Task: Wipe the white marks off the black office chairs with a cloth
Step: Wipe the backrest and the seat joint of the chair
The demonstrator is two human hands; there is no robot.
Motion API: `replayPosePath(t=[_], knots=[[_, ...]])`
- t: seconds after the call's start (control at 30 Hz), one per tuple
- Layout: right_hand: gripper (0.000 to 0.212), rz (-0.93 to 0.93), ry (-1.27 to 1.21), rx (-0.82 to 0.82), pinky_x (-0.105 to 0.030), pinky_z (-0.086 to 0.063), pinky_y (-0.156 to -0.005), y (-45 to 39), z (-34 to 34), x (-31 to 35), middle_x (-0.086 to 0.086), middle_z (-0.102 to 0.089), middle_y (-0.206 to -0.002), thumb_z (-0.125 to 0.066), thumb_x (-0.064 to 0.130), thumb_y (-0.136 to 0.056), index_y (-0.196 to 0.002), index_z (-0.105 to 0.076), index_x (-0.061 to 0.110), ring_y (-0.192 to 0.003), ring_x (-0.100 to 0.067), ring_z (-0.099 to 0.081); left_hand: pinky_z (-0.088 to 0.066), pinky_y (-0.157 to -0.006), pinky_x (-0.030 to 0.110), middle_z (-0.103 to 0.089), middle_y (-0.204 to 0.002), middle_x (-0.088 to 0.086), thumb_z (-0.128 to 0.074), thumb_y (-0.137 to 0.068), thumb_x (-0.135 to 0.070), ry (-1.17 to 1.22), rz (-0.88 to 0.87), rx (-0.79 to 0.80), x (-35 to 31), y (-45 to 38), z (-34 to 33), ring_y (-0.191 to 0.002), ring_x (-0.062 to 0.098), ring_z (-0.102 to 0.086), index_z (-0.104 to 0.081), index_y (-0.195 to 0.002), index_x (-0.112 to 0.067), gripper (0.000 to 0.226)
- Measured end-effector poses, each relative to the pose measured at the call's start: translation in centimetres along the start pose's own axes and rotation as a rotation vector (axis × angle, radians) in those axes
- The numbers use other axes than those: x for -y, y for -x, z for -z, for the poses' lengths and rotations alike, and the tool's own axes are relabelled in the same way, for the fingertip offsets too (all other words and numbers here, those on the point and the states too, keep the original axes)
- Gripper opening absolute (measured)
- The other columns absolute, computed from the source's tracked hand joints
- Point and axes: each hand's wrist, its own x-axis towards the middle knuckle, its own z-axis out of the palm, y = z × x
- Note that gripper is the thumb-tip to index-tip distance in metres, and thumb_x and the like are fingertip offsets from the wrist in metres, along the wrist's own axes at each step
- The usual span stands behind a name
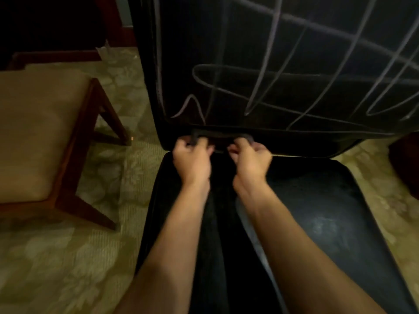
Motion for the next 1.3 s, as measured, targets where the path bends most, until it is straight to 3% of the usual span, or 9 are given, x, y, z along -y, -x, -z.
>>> replayPosePath(t=[0.13,0.3,0.43,0.57,0.73,0.87,1.0,1.13,1.3], knots=[[0.022,0.028,-0.121,-0.056,-0.025,-0.055,-0.065,-2.6,4.6,3.9,-0.009,-0.056,-0.066,-0.059,-0.006,-0.090,-0.077,-0.050,0.009,-0.061,-0.012,-0.056,-0.059,-0.070,0.020,-0.069,-0.096,0.014,-0.057,-0.091,0.011,0.018,0.176,0.220,1.8,3.0,-4.3,-0.091,0.019,-0.071,-0.063,-0.104,0.000,0.019],[0.020,-0.057,-0.138,0.091,-0.027,-0.052,-0.072,-0.7,1.5,1.6,-0.007,-0.056,-0.075,-0.057,0.001,-0.094,-0.087,-0.047,0.016,-0.070,-0.013,-0.055,-0.060,-0.081,0.026,-0.068,-0.112,0.024,-0.053,-0.093,0.012,0.055,0.127,0.180,-0.5,1.2,-0.3,-0.111,0.036,-0.066,-0.062,-0.112,0.005,0.022],[0.012,-0.205,-0.104,0.306,-0.033,-0.051,-0.081,3.1,-2.6,-1.9,-0.005,-0.060,-0.082,-0.054,0.011,-0.098,-0.099,-0.051,0.023,-0.087,-0.019,-0.059,-0.058,-0.082,0.025,-0.067,-0.099,0.014,-0.050,-0.095,0.010,0.114,-0.029,0.077,-2.9,-0.6,5.0,-0.105,0.030,-0.067,-0.056,-0.102,-0.010,0.022],[0.018,-0.338,-0.059,0.473,-0.034,-0.056,-0.083,5.6,-4.3,-3.6,-0.010,-0.069,-0.102,-0.050,0.018,-0.102,-0.119,-0.051,0.023,-0.093,-0.023,-0.070,-0.057,-0.089,0.027,-0.067,-0.112,0.013,-0.049,-0.098,0.005,0.163,-0.093,0.020,-4.9,-1.2,7.1,-0.108,0.021,-0.069,-0.051,-0.116,-0.007,0.022],[0.013,-0.181,-0.149,0.424,-0.023,-0.053,-0.065,3.8,-2.8,-1.6,-0.010,-0.069,-0.093,-0.052,0.002,-0.098,-0.101,-0.057,0.013,-0.078,-0.018,-0.069,-0.056,-0.079,0.022,-0.065,-0.102,0.009,-0.052,-0.095,0.007,0.170,-0.099,-0.027,-4.3,-0.5,4.5,-0.103,0.019,-0.068,-0.053,-0.111,-0.005,0.021],[0.017,-0.118,-0.300,0.273,-0.024,-0.056,-0.065,0.6,1.2,1.3,-0.009,-0.065,-0.084,-0.052,-0.005,-0.095,-0.094,-0.056,0.012,-0.073,-0.018,-0.067,-0.056,-0.075,0.022,-0.066,-0.084,0.000,-0.057,-0.090,0.011,0.105,-0.022,0.062,-1.7,2.5,-0.3,-0.077,0.002,-0.068,-0.059,-0.091,-0.012,0.023],[0.020,-0.048,-0.348,0.223,-0.024,-0.055,-0.066,-1.7,3.5,3.2,-0.007,-0.063,-0.079,-0.054,-0.005,-0.094,-0.088,-0.053,0.014,-0.073,-0.015,-0.066,-0.059,-0.078,0.021,-0.066,-0.091,0.010,-0.059,-0.092,0.008,0.157,0.116,0.116,-0.1,4.2,-3.1,-0.100,0.023,-0.068,-0.058,-0.101,-0.001,0.013],[0.019,-0.113,-0.323,0.259,-0.025,-0.055,-0.068,-0.1,0.8,1.6,-0.006,-0.062,-0.081,-0.051,-0.004,-0.095,-0.095,-0.051,0.015,-0.075,-0.016,-0.061,-0.059,-0.080,0.026,-0.068,-0.095,0.013,-0.058,-0.092,0.006,0.203,0.085,0.058,-1.4,2.5,-0.5,-0.108,0.032,-0.068,-0.060,-0.097,-0.004,0.012],[0.014,-0.227,-0.211,0.386,-0.030,-0.055,-0.076,3.5,-3.0,-0.8,-0.010,-0.063,-0.096,-0.055,-0.001,-0.095,-0.095,-0.056,0.013,-0.089,-0.024,-0.062,-0.058,-0.084,0.027,-0.069,-0.089,0.004,-0.055,-0.095,0.002,0.206,-0.041,-0.126,-4.1,0.8,3.7,-0.083,0.014,-0.073,-0.056,-0.103,-0.008,0.014]])
